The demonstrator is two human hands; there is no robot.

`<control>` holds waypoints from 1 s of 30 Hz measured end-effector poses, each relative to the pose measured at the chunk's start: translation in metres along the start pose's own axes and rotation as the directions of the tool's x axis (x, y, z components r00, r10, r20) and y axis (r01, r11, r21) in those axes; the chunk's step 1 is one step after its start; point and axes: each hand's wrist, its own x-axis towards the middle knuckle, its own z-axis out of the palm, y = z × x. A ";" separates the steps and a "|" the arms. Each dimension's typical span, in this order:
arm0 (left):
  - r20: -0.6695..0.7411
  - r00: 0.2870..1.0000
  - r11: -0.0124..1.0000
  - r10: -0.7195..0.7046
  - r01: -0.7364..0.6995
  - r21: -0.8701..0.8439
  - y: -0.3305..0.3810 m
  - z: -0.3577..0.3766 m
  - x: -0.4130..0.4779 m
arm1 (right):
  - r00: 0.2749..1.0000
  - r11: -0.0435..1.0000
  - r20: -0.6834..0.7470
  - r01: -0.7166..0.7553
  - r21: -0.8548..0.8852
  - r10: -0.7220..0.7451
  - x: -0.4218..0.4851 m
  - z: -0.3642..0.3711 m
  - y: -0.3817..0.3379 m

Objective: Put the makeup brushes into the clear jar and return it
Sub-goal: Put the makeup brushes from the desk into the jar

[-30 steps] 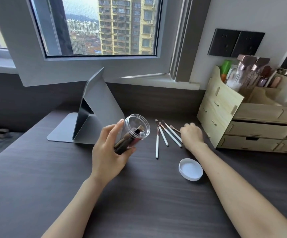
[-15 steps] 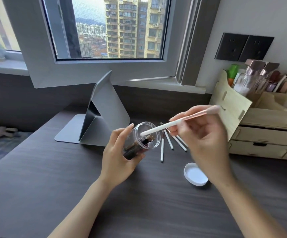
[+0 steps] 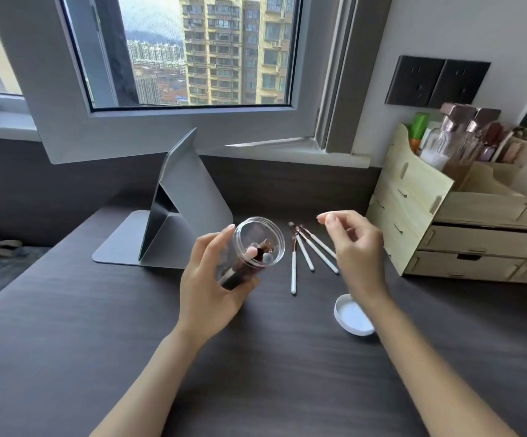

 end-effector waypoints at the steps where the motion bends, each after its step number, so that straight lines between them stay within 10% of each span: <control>1: -0.006 1.000 1.000 -0.006 0.006 -0.003 -0.001 0.000 0.001 | 0.998 0.983 -0.036 -0.057 -0.177 0.052 0.012 0.001 0.015; 4: -0.013 1.000 1.000 -0.007 0.007 -0.001 -0.002 -0.001 0.001 | 0.982 0.806 0.089 -0.082 -0.586 0.164 0.038 0.015 0.057; 10: -0.012 1.000 1.000 -0.011 0.011 0.022 -0.005 -0.001 0.001 | 0.922 0.505 0.206 0.013 -0.863 0.328 0.057 0.036 0.086; 18: -0.007 1.000 1.000 -0.023 0.023 0.013 -0.006 0.000 0.000 | 0.907 0.533 0.179 -0.058 -0.844 0.382 0.062 0.040 0.085; 21: -0.004 1.000 1.000 -0.011 0.011 0.016 -0.007 0.000 0.000 | 0.962 0.756 0.025 -0.198 -0.624 0.272 0.065 0.027 0.065; 24: -0.002 1.000 1.000 0.003 -0.003 0.028 -0.008 0.000 0.000 | 0.973 0.978 -0.105 -0.206 -0.016 0.204 0.052 0.005 0.019; 27: 0.003 1.000 0.999 0.010 -0.011 0.036 -0.007 0.000 0.000 | 0.987 0.904 -0.113 -0.053 0.424 0.111 0.019 -0.012 -0.035; 30: 0.016 1.000 0.999 0.026 -0.026 0.040 -0.005 0.001 -0.001 | 0.998 0.873 0.012 0.054 0.485 -0.069 -0.012 -0.007 -0.059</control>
